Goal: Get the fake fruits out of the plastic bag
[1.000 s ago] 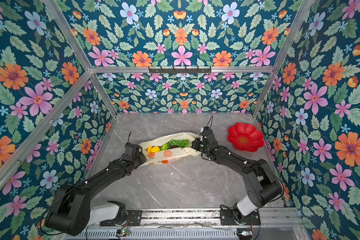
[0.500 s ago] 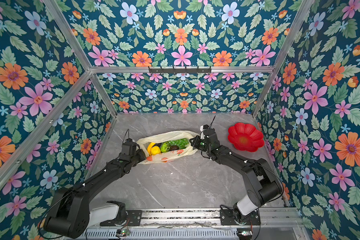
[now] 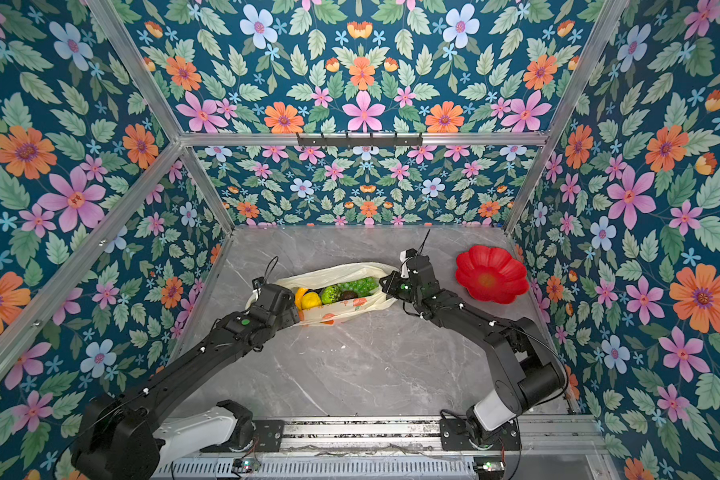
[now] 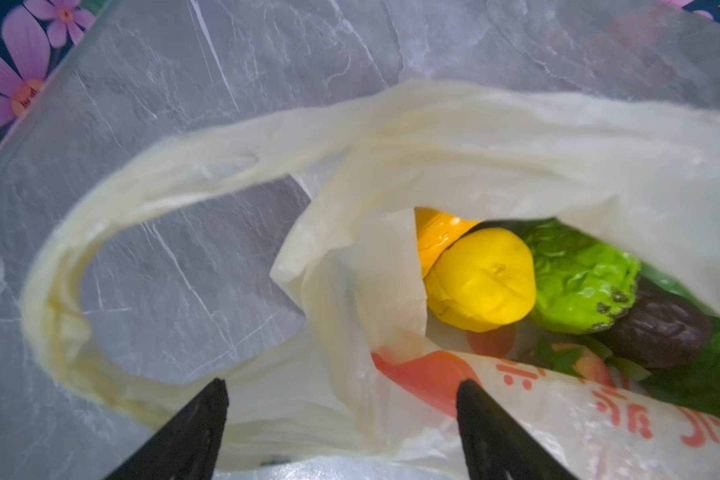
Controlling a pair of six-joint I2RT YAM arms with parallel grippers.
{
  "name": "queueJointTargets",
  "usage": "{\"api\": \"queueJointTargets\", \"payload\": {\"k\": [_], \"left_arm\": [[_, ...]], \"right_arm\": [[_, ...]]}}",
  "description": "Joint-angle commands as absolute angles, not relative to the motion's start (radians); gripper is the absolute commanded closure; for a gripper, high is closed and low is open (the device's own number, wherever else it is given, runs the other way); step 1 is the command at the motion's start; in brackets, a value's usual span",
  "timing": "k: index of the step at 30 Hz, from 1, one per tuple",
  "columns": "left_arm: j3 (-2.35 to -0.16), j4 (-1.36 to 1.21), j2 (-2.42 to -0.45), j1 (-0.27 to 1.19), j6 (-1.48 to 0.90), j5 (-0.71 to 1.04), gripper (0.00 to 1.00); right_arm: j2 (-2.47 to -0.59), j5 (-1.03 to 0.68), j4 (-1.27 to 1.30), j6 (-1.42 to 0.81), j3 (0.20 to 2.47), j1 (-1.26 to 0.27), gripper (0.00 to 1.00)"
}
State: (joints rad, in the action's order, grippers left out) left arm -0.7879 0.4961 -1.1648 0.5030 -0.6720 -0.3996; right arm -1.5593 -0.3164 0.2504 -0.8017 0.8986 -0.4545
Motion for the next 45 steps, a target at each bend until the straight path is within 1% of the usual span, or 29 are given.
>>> {"api": "queueJointTargets", "payload": {"k": [1,6,7,10,12,14,17,20,22,25,30,31,33,34,36,38,39,41,45], "left_arm": [[-0.855,0.489,-1.228,0.508,-0.550,-0.493,0.11],[-0.982,0.444,-1.437,0.502,-0.417,-0.553,0.09],[-1.013,0.449,-1.484,0.493,-0.414,-0.552,0.10],[-1.075,0.429,-1.578,0.454,-0.418,-0.562,0.19],[-1.096,0.366,-1.614,0.406,-0.399,-0.515,0.31],[-1.131,0.317,-1.651,0.341,-0.390,-0.421,0.49],[-1.173,0.272,-1.683,0.257,-0.408,-0.313,0.71],[-1.194,0.242,-1.725,0.163,-0.473,-0.163,0.90],[-1.218,0.253,-1.762,0.139,-0.498,-0.095,0.99],[-1.235,0.277,-1.785,0.138,-0.506,-0.035,1.00],[-1.160,0.252,-1.716,0.151,-0.508,0.023,1.00],[-1.147,0.254,-1.698,0.156,-0.506,0.027,1.00],[-1.118,0.257,-1.662,0.166,-0.506,0.026,1.00],[-1.098,0.255,-1.642,0.172,-0.508,0.025,1.00],[-1.066,0.253,-1.605,0.183,-0.515,0.018,1.00],[-1.031,0.249,-1.570,0.198,-0.523,0.007,1.00],[-1.015,0.245,-1.556,0.202,-0.530,0.004,1.00],[-0.971,0.224,-1.520,0.216,-0.544,0.002,1.00],[-0.900,0.190,-1.461,0.245,-0.567,-0.004,1.00]], "right_arm": [[-1.552,-0.308,0.239,-0.776,0.904,-0.454,1.00],[-1.562,-0.307,0.213,-0.767,0.912,-0.455,1.00],[-1.565,-0.308,0.212,-0.766,0.913,-0.455,1.00],[-1.572,-0.308,0.198,-0.754,0.918,-0.454,1.00],[-1.578,-0.304,0.181,-0.741,0.922,-0.455,1.00],[-1.586,-0.301,0.159,-0.723,0.929,-0.454,1.00],[-1.602,-0.304,0.128,-0.698,0.941,-0.451,1.00],[-1.618,-0.316,0.126,-0.695,0.943,-0.442,1.00],[-1.624,-0.332,0.141,-0.706,0.936,-0.433,1.00],[-1.627,-0.352,0.159,-0.711,0.931,-0.428,1.00],[-1.635,-0.379,0.126,-0.677,0.967,-0.437,1.00],[-1.630,-0.361,0.091,-0.660,0.982,-0.444,0.90],[-1.613,-0.299,0.009,-0.615,1.018,-0.468,0.64],[-1.600,-0.253,-0.040,-0.590,1.041,-0.486,0.53],[-1.582,-0.133,-0.163,-0.550,1.097,-0.523,0.39],[-1.577,-0.001,-0.299,-0.531,1.162,-0.561,0.30],[-1.577,0.047,-0.351,-0.534,1.188,-0.571,0.27],[-1.578,0.141,-0.444,-0.540,1.228,-0.594,0.24],[-1.578,0.280,-0.532,-0.552,1.267,-0.646,0.20]]}}
